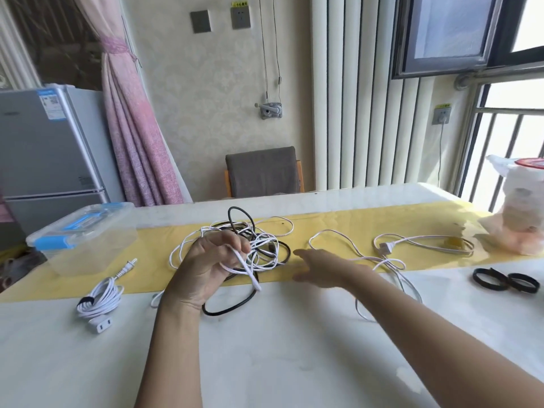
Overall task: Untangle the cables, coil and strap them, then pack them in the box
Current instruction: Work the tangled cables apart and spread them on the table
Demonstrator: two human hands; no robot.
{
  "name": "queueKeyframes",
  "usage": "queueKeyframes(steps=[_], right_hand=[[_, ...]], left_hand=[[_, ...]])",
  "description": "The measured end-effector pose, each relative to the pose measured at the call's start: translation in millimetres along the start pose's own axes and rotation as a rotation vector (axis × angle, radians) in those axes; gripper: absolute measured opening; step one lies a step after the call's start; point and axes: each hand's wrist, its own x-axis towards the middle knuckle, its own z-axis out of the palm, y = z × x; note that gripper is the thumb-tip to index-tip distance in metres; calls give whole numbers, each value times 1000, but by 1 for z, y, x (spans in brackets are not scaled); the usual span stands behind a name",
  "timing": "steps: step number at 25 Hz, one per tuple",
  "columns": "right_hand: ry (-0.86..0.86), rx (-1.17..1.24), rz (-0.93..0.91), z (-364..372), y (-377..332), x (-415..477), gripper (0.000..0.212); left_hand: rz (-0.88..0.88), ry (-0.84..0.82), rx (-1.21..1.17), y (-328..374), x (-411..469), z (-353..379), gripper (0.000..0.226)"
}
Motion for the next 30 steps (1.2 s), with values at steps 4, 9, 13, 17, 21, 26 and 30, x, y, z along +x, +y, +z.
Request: queueKeyframes(steps=[4, 9, 13, 17, 21, 26, 30], right_hand=[[145, -9, -25, 20, -7, 3, 34], [124, -120, -37, 17, -2, -16, 27], [107, -234, 20, 23, 3, -39, 24], [154, -222, 74, 20, 9, -59, 23], [154, -143, 87, 21, 13, -71, 38], [197, -56, 117, 29, 15, -68, 44], [186, 23, 63, 24, 13, -51, 33]], left_hand=[[-34, -52, 277, 13, -31, -5, 18], [-85, -205, 466, 26, -43, 20, 25], [-372, -742, 599, 41, -47, 40, 32], [-263, -161, 959, 26, -14, 39, 40], [-72, 147, 1383, -16, 35, 23, 26], [-240, 39, 1653, -55, 79, 17, 36], [-501, 284, 1817, -80, 103, 14, 81]])
